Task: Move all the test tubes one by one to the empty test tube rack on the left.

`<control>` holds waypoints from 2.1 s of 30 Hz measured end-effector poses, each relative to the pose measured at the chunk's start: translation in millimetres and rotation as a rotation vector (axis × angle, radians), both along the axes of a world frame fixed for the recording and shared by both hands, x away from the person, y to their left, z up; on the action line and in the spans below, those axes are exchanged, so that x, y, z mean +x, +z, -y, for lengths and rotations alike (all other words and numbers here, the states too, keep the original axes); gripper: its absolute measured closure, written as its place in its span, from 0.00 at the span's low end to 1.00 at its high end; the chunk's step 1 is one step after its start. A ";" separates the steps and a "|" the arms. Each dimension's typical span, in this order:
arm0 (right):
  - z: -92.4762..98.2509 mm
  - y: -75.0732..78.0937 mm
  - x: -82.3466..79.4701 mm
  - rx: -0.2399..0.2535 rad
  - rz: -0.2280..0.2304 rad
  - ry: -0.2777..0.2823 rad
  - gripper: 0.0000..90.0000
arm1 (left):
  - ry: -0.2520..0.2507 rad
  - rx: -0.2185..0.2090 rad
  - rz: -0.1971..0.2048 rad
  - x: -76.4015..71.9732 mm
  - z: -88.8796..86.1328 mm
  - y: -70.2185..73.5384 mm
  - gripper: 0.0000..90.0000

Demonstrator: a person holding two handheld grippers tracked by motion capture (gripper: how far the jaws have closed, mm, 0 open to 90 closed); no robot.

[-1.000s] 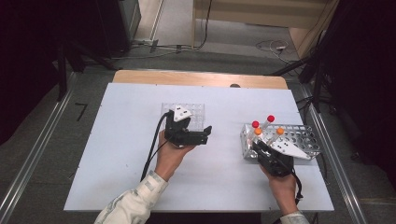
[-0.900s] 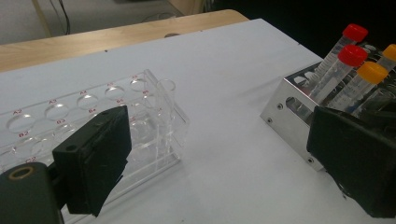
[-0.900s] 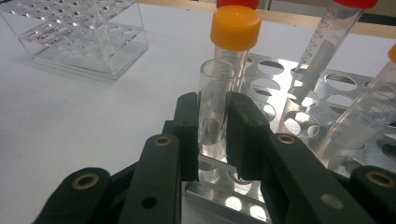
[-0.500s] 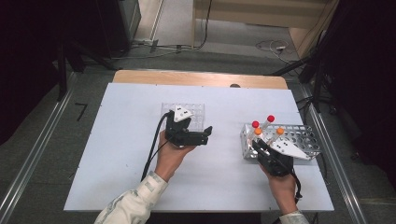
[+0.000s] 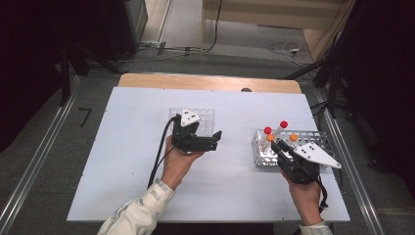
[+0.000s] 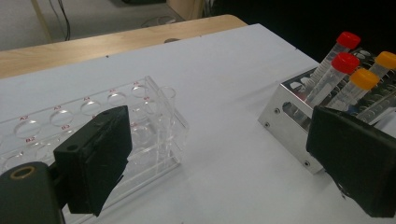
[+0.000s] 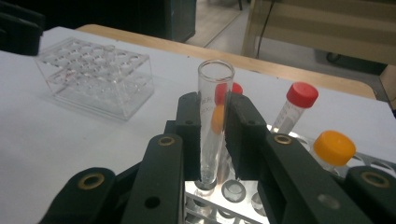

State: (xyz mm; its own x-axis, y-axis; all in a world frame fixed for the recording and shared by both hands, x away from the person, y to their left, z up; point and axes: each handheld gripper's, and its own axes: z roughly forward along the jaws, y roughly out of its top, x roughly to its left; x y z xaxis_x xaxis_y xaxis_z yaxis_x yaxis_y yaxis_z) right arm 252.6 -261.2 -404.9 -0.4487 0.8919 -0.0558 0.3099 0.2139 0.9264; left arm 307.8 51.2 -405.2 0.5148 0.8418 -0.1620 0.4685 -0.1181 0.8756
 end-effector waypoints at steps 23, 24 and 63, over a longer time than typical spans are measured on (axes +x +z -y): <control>-62.5 -21.4 11.8 -0.010 -0.070 0.137 0.82 | -0.037 -0.008 0.001 -6.3 6.5 0.5 0.08; -64.7 -22.6 13.1 -0.010 -0.072 0.140 0.82 | -0.044 -0.008 0.000 -7.0 7.6 0.5 0.08; -107.3 -34.4 20.6 -0.033 -0.093 0.230 0.81 | -0.200 -0.021 -0.027 -17.4 29.1 -5.8 0.85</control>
